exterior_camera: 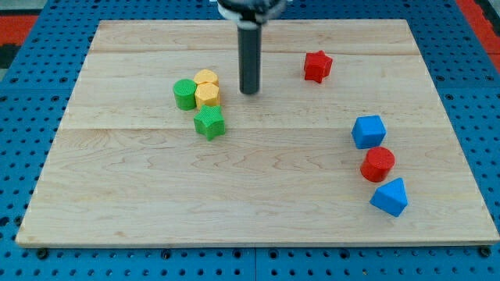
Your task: Move red star into the blue cube
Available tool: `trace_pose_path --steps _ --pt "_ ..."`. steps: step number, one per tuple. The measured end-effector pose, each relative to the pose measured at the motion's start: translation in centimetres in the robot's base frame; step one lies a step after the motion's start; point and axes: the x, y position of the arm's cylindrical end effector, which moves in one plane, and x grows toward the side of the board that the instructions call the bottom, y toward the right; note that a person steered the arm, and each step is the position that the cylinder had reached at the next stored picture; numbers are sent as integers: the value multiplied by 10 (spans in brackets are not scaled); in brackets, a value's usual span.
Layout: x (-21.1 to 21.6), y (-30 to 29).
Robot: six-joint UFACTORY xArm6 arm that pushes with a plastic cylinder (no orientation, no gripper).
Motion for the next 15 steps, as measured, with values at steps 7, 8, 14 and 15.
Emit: trace_pose_path --steps 7,8,14,15 --pt "-13 132" --pt "-20 159" --pt "-64 -91" --pt "-17 -124"
